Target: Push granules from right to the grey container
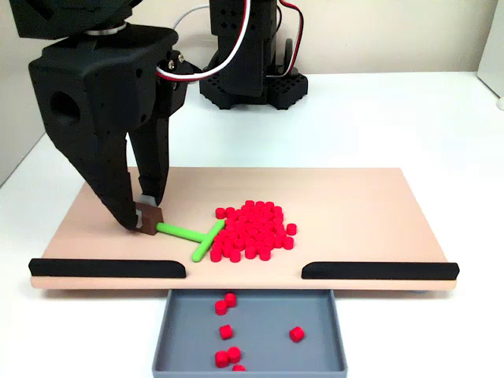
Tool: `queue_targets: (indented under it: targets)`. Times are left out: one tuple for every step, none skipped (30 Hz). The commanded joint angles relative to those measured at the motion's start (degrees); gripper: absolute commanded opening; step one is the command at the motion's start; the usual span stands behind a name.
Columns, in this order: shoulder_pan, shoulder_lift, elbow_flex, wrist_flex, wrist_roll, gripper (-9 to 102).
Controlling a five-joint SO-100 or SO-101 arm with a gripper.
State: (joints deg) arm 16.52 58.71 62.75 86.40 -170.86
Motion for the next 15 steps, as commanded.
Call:
queue_targets:
  targets:
    - [-0.6,1.1,-1.8,0.0,2.4,0]
    - [-0.7,1.1,-1.8,0.0,3.1,0]
    - [-0.7,1.1,-1.8,0.0,3.7,0]
    - [-0.7,1.1,-1.8,0.0,4.5,0]
    - [-0.7,1.1,-1.8,0.0,5.0,0]
    - [-0.8,1.1,-1.8,0.0,5.6,0]
    - [-0.8,1.1,-1.8,0.0,6.2,0]
    - [-0.9,1.1,-1.8,0.0,6.7,0]
    - [-0.9,1.1,-1.8,0.0,7.2,0]
    - [-1.0,1.1,-1.8,0.0,7.6,0]
    - [-1.1,1.1,-1.8,0.0,8.2,0]
    - [-1.1,1.1,-1.8,0.0,8.5,0]
    - [-1.1,1.1,-1.8,0.0,9.0,0]
    - [-1.2,1.1,-1.8,-0.1,9.4,0]
    - [-1.3,1.1,-1.8,-0.1,9.9,0]
